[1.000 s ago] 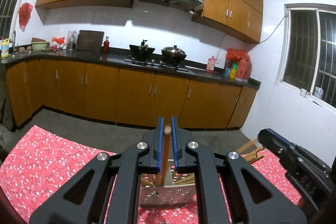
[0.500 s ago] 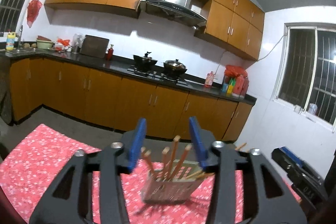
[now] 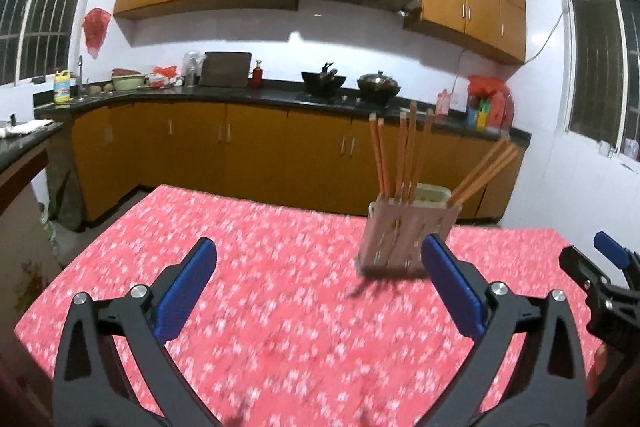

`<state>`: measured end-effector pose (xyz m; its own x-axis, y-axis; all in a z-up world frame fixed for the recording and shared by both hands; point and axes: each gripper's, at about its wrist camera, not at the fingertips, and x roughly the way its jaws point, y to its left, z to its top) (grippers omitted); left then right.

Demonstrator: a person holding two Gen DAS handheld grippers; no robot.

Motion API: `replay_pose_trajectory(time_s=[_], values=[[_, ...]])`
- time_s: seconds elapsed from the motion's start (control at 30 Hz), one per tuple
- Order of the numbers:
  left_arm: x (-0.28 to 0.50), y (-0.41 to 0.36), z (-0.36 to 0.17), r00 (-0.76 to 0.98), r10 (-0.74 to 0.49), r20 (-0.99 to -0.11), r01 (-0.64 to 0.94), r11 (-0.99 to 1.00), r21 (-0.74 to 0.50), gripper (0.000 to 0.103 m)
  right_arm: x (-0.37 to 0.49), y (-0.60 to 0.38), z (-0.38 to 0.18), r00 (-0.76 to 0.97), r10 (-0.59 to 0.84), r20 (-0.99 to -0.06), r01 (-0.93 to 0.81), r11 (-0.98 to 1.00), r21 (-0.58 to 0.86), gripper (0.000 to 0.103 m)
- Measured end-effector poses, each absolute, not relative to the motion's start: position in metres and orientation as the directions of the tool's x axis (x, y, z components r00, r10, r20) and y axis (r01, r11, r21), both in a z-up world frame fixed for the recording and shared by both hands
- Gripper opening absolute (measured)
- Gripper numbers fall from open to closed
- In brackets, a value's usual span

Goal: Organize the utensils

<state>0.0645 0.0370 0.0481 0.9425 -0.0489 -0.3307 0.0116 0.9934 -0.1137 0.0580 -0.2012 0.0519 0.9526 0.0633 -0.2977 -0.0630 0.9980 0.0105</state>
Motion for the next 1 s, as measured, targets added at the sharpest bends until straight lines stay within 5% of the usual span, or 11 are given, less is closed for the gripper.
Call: replay_pose_trajectory(time_s=[0.33,1.0], values=[[0.022,0.024,0.020,0.946,0.030,-0.324,-0.022,0.999,0.029,0.101,0.021,-0.193,0.013,0.928,0.070,-0.367,-0.074,0.997,0.004,0.099],[0.013,0.024,0.003,0.933,0.011,-0.360,-0.006,1.000,0.015,0.101,0.017,-0.198,0.000,0.914,0.039,-0.404,-0.035,0.999,0.016,0.099]])
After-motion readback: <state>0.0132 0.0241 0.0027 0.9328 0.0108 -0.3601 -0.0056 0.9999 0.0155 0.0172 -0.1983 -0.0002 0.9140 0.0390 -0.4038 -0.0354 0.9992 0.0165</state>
